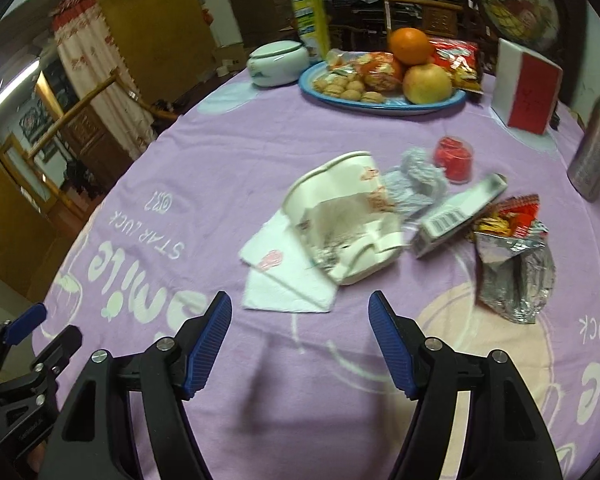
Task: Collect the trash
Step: 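Grasp the white tissue under the paper cup with the left tool, then hold the tissue in the left tool while the right tool grasps the red snack bag, then carry the tissue and snack bag over the red basket with both tools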
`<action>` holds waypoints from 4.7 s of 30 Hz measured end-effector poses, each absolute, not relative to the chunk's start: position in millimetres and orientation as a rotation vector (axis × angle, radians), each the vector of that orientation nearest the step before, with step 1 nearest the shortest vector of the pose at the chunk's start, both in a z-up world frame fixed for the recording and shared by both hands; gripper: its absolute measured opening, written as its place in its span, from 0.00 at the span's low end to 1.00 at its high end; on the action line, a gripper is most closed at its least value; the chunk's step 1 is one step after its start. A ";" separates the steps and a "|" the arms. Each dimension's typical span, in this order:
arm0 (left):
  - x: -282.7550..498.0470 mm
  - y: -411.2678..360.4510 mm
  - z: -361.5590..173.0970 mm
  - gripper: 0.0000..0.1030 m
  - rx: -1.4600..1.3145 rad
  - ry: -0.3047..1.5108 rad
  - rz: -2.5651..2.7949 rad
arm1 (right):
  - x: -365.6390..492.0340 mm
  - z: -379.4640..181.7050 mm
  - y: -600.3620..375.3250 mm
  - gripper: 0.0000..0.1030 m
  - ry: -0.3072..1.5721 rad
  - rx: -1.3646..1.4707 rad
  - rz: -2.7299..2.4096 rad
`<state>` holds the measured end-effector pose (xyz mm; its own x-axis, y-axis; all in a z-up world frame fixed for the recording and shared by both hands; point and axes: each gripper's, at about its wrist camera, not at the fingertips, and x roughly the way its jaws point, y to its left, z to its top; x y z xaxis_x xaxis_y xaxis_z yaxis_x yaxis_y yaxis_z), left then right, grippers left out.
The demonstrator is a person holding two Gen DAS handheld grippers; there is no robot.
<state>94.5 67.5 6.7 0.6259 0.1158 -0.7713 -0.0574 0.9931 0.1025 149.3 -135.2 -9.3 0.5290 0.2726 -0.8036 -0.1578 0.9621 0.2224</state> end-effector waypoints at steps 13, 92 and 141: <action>170.3 11.7 -20.0 0.69 0.146 0.958 0.003 | 163.3 -23.2 -203.7 0.69 0.963 0.313 0.094; 116.2 39.2 -1.1 0.03 -0.012 0.871 -0.152 | 176.8 -43.8 -285.4 0.19 0.920 0.455 -0.117; -95.6 223.7 48.1 0.02 -0.205 0.657 0.188 | 22.7 19.2 59.2 0.18 0.984 0.164 0.874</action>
<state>-95.6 223.7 48.1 0.7761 0.1083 -0.6212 -0.2371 0.9630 -0.1283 22.7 59.2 19.2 0.2535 0.7090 -0.6580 -0.5698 0.6592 0.4908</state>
